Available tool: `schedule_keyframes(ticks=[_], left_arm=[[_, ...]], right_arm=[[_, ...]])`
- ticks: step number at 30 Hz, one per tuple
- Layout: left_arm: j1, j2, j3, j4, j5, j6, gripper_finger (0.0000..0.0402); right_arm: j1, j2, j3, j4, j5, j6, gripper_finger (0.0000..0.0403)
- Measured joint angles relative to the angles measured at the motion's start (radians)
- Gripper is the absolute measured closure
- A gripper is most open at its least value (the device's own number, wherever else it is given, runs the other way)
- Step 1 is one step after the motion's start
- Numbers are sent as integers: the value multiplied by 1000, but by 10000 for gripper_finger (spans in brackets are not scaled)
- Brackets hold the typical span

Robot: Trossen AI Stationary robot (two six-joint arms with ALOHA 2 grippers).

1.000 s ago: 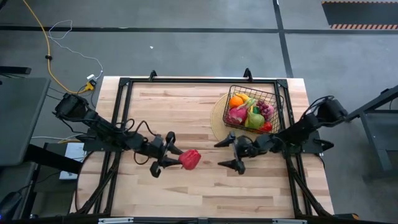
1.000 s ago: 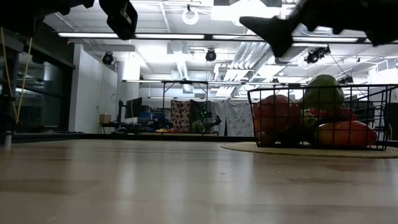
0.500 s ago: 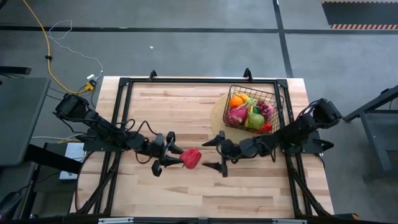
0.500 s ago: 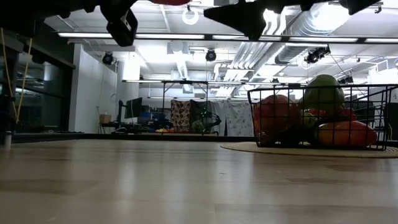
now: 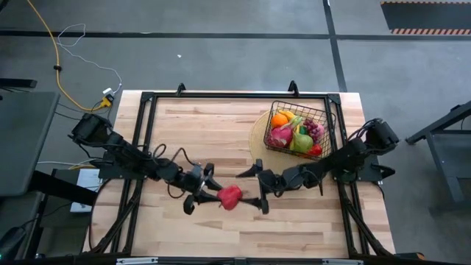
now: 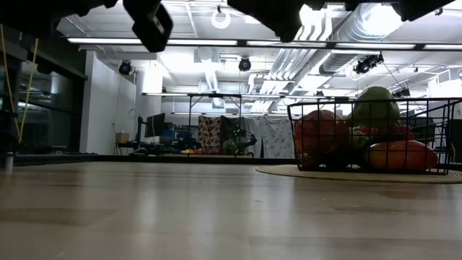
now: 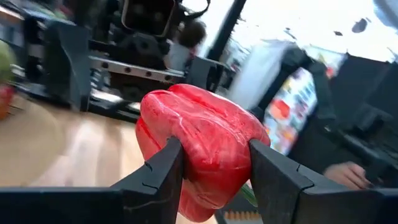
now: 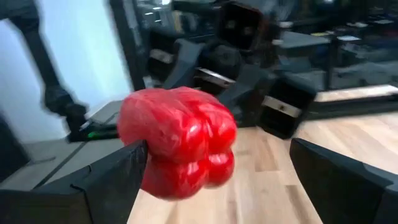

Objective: Build produce basket
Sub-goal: Put the bell pepper into the wire basket

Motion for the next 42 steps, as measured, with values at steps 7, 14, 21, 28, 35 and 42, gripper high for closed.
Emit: schedule_keyframes(ticks=[7, 14, 21, 28, 35, 42], left_arm=[[9, 49, 63, -15, 59, -2, 252], [10, 50, 64, -19, 42, 4, 252], [11, 50, 64, -18, -12, 17, 252], [11, 50, 64, -17, -22, 17, 241], [12, 50, 64, -14, -30, 17, 224], [11, 49, 64, -14, -30, 13, 212]], right_arm=[[4, 11, 0, 28, -61, -11, 20], [8, 11, 0, 5, -61, 27, 20], [7, 11, 0, -9, -56, 35, 20], [7, 11, 0, -3, -55, 10, 29], [8, 11, 0, -5, -59, 8, 119], [8, 12, 0, -18, -59, -16, 208]])
